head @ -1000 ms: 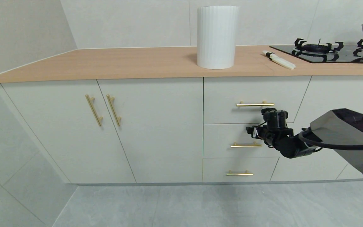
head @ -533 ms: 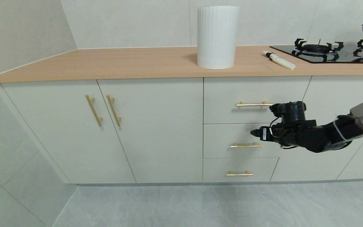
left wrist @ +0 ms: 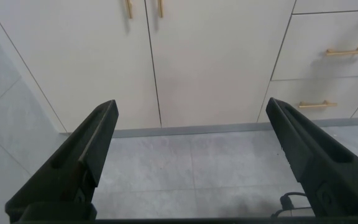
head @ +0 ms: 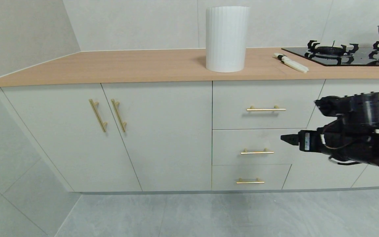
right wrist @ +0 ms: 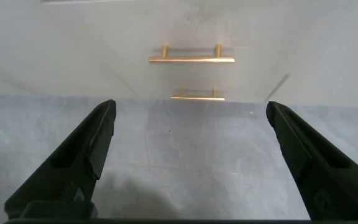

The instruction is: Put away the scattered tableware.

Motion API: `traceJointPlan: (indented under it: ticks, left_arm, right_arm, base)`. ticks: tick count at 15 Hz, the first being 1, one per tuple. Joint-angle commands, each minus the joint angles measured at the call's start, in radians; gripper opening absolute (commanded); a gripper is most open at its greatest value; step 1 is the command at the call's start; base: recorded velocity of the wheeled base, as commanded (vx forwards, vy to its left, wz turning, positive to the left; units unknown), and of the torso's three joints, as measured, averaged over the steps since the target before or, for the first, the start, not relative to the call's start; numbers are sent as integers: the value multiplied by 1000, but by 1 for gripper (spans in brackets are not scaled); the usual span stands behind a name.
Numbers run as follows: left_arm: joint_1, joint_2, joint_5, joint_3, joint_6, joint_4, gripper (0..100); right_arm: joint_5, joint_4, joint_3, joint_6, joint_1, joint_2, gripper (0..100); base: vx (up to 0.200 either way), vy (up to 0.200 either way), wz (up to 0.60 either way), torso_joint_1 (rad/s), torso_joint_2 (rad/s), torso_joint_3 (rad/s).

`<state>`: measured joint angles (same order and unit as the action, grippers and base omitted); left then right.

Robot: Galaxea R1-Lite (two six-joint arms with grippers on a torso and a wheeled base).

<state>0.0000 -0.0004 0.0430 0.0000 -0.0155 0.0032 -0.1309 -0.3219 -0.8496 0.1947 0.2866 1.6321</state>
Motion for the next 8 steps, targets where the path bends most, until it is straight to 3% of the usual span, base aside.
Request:
traceJointPlan:
  ticks: [1, 6, 8]
  left_arm:
    - [0, 0, 0, 0, 0, 0, 100]
    - [0, 0, 0, 0, 0, 0, 100]
    - [0, 0, 0, 0, 0, 0, 100]
  right_arm:
    - [-101, 24, 213, -17, 49, -399, 100]
    - [-214, 434, 234, -49, 40, -864, 100]
    - [-266, 506, 279, -50, -27, -988, 100]
  base:
    - [0, 0, 0, 0, 0, 0]
    - [0, 0, 0, 0, 0, 0]
    - [0, 0, 0, 0, 0, 0]
